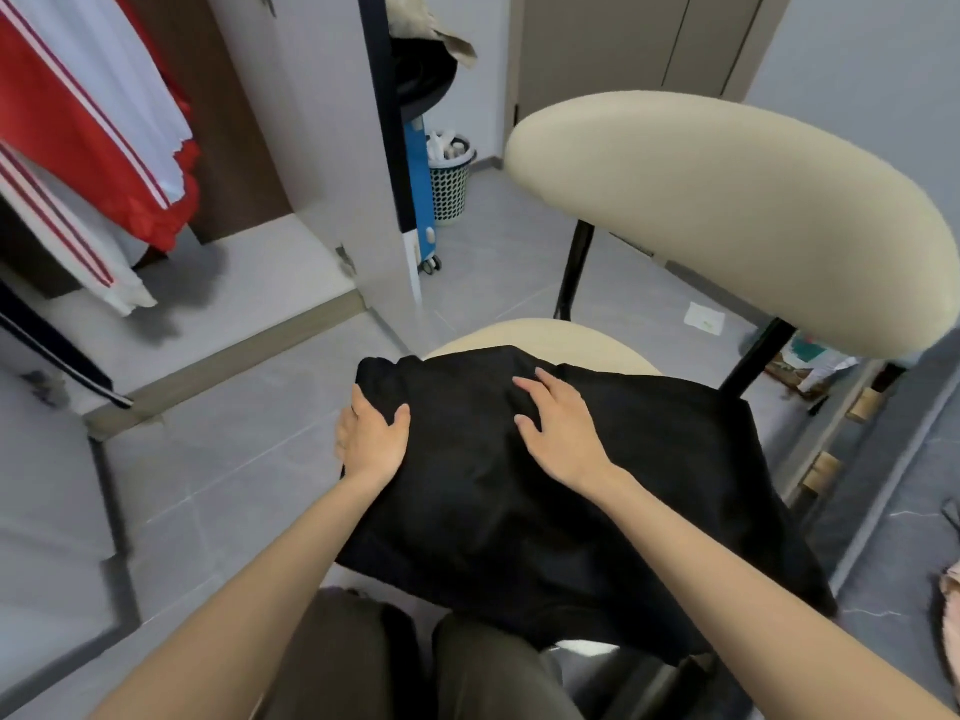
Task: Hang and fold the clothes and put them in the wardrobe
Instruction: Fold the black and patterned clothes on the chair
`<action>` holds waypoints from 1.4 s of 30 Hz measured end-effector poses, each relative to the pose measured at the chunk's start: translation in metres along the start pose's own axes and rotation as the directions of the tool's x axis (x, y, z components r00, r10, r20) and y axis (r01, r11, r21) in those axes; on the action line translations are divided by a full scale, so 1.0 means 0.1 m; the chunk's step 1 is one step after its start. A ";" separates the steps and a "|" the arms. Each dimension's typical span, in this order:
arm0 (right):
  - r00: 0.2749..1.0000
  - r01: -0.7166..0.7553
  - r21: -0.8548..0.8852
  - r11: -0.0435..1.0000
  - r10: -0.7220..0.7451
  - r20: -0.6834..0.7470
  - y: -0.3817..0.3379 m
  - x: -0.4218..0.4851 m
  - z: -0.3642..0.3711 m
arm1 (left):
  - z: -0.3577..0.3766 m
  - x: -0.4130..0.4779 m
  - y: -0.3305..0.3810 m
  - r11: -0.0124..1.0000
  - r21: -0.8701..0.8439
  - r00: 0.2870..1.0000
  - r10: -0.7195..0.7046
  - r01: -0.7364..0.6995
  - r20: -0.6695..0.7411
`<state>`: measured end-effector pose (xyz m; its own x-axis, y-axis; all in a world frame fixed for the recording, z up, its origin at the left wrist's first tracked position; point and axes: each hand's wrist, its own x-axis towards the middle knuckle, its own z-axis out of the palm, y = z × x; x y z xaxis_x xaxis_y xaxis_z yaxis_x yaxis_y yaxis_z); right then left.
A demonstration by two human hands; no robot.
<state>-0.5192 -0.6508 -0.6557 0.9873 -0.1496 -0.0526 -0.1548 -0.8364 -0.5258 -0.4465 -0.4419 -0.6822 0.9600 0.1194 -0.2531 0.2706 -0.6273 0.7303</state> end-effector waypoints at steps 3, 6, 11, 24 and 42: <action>1.000 -0.024 -0.061 0.998 0.025 0.005 -0.06 0.17 0.07 | -0.07 0.24 0.01 0.950 -0.281 0.990 -0.128 0.140 0.058; 0.997 -0.071 -0.080 0.994 0.072 0.016 -0.06 0.28 0.13 | -0.09 0.45 0.04 0.858 -0.432 0.960 -0.243 0.279 0.137; 0.995 -0.088 -0.065 0.994 0.091 0.034 -0.03 0.35 0.24 | -0.10 0.70 0.14 0.787 -0.526 0.946 -0.264 0.323 0.187; 0.888 -0.313 -0.285 0.906 0.385 0.251 0.26 0.26 0.51 | -0.23 0.97 -0.06 0.815 -0.540 0.972 -0.114 0.211 0.207; 0.776 -0.587 -0.294 0.755 0.627 0.061 1.03 0.43 0.14 | 0.97 0.05 0.12 0.622 0.669 0.901 0.397 -0.406 0.177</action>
<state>-0.4921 -0.7357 -0.7239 0.6715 -0.6088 -0.4225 -0.7063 -0.6983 -0.1165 -0.4453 -0.5234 -0.7357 0.9593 -0.2778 -0.0507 -0.2692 -0.9539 0.1327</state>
